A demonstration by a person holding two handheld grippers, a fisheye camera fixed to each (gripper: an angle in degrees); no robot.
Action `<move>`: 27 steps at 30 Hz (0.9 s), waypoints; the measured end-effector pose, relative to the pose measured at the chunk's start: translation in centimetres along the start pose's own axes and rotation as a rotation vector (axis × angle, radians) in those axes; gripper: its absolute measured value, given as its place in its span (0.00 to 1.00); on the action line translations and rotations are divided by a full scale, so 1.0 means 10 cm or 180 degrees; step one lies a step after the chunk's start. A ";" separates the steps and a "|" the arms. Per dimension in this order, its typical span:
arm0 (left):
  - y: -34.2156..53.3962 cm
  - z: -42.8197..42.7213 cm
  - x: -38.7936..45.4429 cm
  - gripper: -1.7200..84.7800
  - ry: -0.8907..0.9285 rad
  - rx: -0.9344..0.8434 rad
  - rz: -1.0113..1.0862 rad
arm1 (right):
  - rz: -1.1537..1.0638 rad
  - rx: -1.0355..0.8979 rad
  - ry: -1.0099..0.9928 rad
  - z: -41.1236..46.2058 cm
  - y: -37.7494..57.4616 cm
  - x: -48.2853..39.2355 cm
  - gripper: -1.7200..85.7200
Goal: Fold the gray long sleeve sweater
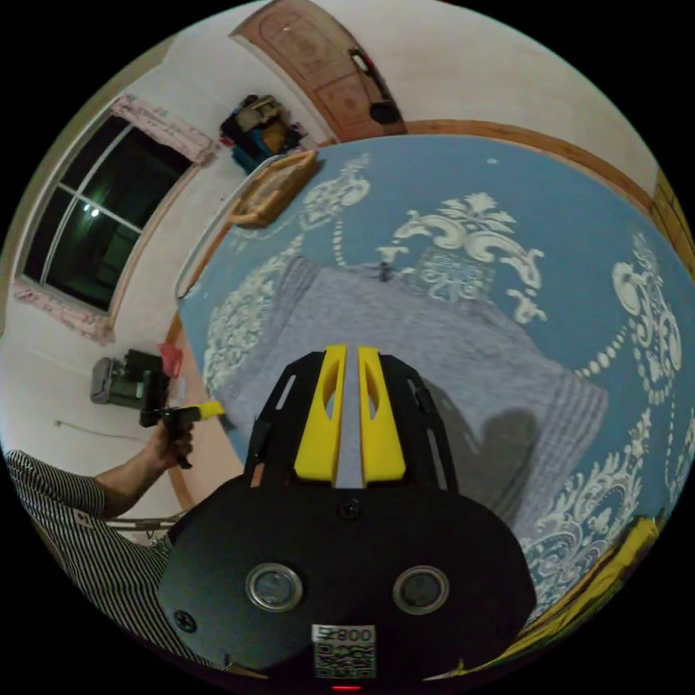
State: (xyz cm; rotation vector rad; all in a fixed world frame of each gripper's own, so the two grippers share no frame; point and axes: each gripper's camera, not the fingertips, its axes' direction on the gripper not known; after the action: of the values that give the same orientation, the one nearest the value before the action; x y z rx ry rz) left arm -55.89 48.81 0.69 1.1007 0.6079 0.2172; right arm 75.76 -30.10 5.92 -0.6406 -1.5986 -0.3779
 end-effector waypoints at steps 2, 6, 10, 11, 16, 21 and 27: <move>0.12 -0.05 -0.05 0.17 0.0212 0.0187 -0.0133 | -0.0240 -0.0159 -0.0103 0.26 -0.08 -0.36 0.11; 0.07 -0.06 0.08 0.17 0.0430 0.0106 -0.0137 | -0.0500 -0.0431 -0.0023 0.68 -0.25 -0.82 0.13; -0.02 -0.03 0.28 0.17 0.0474 0.0025 -0.0076 | -0.0501 -0.0601 0.0239 1.07 -0.46 -1.11 0.15; -0.03 -0.03 0.32 0.16 0.0506 0.0023 -0.0098 | -0.0477 -0.0685 0.0310 1.19 -0.51 -1.15 0.16; 0.03 -0.08 0.56 0.13 0.0471 0.0120 -0.0150 | -0.0315 -0.0938 0.0656 1.60 -0.63 -1.30 0.16; 0.14 -0.14 0.99 0.11 0.0263 0.0184 -0.0034 | -0.0362 -0.0964 0.1376 1.82 -0.61 -1.52 0.15; 0.29 -0.19 1.51 0.10 0.0073 0.0160 0.0036 | -0.0486 -0.1041 0.1726 1.84 -0.58 -1.55 0.12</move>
State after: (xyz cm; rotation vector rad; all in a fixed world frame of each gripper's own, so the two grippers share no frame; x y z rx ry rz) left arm -44.22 58.40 -2.64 1.1516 0.6307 0.2257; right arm 58.11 -26.68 -11.07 -0.5973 -1.0740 -0.8616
